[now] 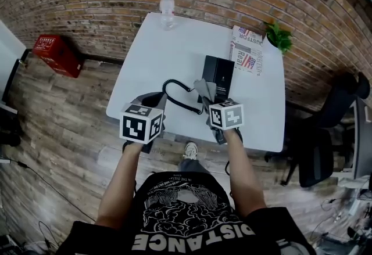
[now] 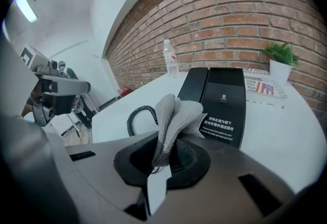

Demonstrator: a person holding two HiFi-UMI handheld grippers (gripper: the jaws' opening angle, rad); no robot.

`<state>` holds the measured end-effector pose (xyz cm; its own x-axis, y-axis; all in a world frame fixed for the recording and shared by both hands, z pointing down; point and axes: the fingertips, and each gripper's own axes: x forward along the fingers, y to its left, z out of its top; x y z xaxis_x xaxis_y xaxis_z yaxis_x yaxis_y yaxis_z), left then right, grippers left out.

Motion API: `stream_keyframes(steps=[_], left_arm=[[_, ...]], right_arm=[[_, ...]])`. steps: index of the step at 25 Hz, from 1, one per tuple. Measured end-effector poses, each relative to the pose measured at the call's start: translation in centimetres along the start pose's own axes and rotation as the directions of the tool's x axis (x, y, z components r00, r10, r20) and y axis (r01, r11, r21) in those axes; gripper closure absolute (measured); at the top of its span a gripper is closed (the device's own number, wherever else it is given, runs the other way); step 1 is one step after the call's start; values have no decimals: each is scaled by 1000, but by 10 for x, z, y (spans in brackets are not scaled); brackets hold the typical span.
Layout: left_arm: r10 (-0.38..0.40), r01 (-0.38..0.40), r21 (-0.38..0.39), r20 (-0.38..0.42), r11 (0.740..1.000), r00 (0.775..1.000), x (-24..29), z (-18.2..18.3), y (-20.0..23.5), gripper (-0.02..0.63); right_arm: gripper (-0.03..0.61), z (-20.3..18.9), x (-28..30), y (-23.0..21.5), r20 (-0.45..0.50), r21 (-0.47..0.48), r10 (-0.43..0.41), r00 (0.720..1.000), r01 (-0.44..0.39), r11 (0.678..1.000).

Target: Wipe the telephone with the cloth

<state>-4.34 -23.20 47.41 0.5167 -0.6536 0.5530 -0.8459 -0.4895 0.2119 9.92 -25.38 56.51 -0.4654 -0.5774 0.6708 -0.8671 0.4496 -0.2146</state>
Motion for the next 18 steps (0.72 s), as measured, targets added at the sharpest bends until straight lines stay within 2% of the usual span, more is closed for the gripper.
stream_keyframes(steps=[13, 18], left_arm=[[-12, 12, 0, -15, 1000, 1000, -7, -12, -8, 607], [-21, 21, 1, -16, 1000, 1000, -5, -14, -11, 607]], right_arm=[[568, -26, -3, 14, -34, 10, 18, 999, -18, 1000], [568, -22, -10, 16, -16, -3, 13, 1000, -13, 1000]])
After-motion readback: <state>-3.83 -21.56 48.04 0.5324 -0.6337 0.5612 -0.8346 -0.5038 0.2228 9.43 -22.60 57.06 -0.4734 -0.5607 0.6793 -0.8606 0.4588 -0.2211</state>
